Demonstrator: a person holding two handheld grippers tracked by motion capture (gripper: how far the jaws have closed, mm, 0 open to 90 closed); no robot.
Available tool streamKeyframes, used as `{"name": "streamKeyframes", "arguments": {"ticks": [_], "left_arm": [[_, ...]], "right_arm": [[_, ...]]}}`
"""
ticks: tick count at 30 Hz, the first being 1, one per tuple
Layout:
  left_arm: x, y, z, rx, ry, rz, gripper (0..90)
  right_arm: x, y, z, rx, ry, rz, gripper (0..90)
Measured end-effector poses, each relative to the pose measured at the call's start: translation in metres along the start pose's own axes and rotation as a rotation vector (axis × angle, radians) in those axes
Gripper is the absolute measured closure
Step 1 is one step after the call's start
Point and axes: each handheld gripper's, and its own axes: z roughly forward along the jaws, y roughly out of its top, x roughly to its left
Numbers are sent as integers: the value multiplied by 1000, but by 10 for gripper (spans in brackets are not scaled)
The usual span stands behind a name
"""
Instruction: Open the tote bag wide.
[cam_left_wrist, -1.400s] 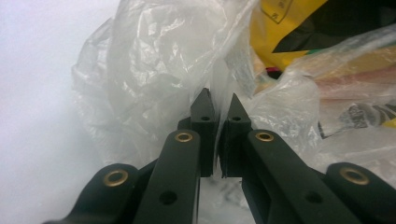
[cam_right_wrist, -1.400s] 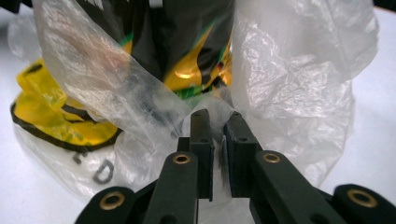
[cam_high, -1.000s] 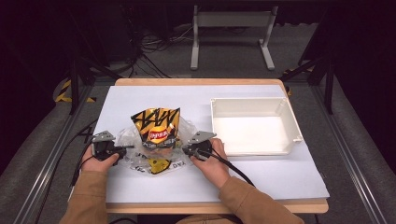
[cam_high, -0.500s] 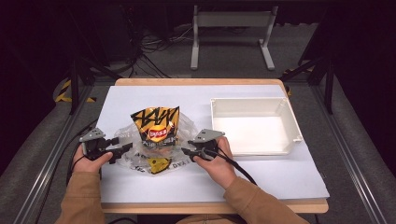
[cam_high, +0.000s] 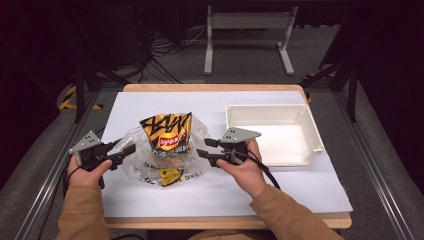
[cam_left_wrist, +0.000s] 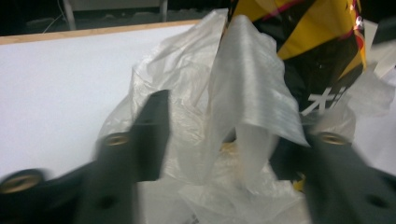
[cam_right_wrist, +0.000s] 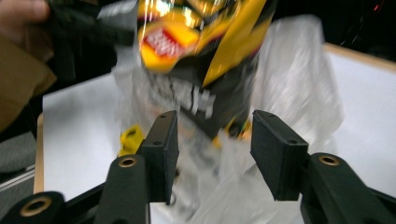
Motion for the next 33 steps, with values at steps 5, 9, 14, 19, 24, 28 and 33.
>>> {"name": "streamKeyframes", "arguments": {"ticks": [5,9,14,19,24,28,33], "left_arm": [[-2,-1,5,43,-19,35,803],[-3,-2,9,60,-30,37,856],[-4,-4,13,85,-34,39,866],[-2,-6,15,100,-39,43,867],[0,-11,21,189,-56,11,854],[3,-17,28,258,-44,-16,861],[10,-24,29,320,-9,-77,869]], "right_arm": [[-11,9,4,-23,-48,1,638],[-19,9,18,-48,-70,29,686],[-21,8,38,-98,-111,39,784],[-21,5,52,-104,-153,38,809],[-20,-1,64,-35,-198,45,815],[-21,-8,72,37,-239,43,814],[-21,-20,86,130,-281,37,779]]}}
